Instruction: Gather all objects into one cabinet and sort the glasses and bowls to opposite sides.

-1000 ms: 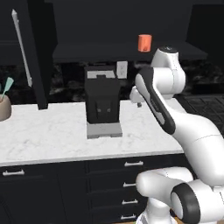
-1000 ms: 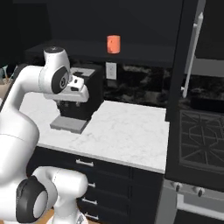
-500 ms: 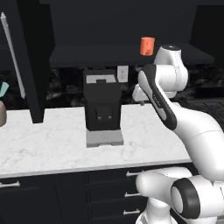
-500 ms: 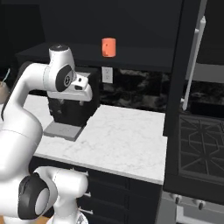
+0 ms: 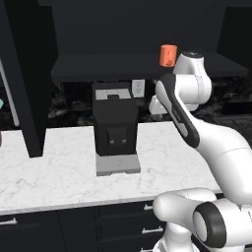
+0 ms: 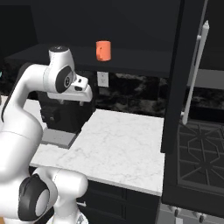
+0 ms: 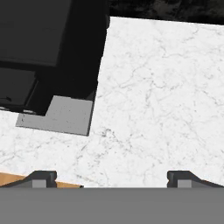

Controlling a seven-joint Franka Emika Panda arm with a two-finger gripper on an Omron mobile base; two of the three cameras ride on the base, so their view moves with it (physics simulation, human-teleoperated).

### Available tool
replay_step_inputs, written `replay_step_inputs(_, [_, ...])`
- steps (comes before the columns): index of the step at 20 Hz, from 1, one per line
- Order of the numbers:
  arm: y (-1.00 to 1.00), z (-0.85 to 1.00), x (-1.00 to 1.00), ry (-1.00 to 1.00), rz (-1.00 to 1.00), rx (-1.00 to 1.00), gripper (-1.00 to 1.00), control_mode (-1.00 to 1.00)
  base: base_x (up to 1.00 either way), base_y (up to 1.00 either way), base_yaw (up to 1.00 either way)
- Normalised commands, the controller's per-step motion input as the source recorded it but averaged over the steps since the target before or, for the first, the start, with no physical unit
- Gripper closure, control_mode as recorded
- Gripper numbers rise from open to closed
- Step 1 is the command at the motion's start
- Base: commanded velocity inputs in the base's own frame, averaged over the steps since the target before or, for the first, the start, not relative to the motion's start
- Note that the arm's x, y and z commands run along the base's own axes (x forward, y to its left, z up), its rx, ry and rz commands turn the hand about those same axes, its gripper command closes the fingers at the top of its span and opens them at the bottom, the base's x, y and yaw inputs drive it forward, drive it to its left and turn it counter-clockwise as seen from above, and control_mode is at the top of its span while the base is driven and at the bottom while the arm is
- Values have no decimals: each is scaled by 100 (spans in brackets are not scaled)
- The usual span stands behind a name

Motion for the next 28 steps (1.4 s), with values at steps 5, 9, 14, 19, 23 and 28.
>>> replay_step_inputs(5, [0,0,0,0,0,0,-100,100,0,0,0])
replay_step_inputs(9, [0,12,0,-11,0,0,-100,-100,0,0,0])
replay_step_inputs(14, [-3,52,0,-42,-5,0,-100,-100,0,0,0])
replay_step_inputs(19, [-10,52,22,-36,-12,0,-100,-100,0,0,0])
replay_step_inputs(23, [-6,53,46,-11,-16,0,-100,-100,0,0,0])
replay_step_inputs(28, [-26,60,42,-7,-10,1,-100,-100,0,0,0])
